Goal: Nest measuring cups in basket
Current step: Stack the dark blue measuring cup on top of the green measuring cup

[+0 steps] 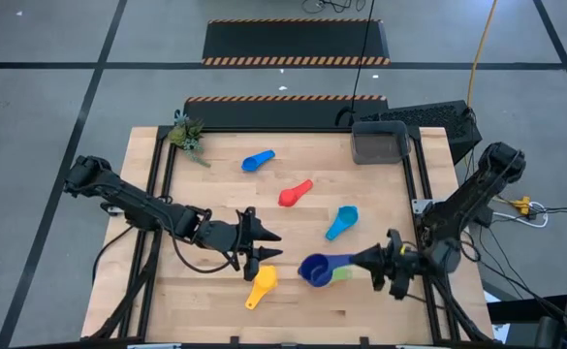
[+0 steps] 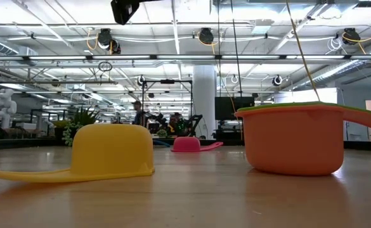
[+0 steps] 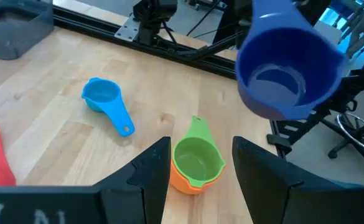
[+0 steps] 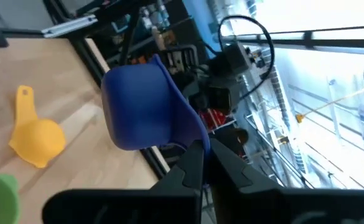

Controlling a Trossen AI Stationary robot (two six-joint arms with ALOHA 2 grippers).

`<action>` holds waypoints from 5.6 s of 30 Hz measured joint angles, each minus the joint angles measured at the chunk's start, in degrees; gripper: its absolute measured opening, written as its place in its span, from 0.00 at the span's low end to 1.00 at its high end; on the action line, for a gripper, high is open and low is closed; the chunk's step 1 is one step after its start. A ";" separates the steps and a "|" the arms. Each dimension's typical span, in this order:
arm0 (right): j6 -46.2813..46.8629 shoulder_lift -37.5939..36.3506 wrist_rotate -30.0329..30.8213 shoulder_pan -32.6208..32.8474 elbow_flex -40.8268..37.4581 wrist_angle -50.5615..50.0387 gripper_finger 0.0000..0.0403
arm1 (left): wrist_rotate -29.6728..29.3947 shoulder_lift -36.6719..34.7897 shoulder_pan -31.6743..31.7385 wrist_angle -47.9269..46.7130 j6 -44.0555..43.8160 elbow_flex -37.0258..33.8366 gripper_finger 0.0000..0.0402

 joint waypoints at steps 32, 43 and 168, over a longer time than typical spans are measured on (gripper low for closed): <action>6.21 20.35 12.27 6.97 -2.62 1.76 0.00 | -0.48 0.02 0.28 0.30 0.62 0.00 0.44; 7.73 20.32 12.07 6.22 -6.06 6.16 0.00 | -0.49 0.02 0.26 0.28 0.77 0.00 0.44; 68.13 12.49 -16.32 -7.41 -10.83 -22.42 0.33 | -0.46 0.04 0.31 1.64 1.07 -0.02 0.44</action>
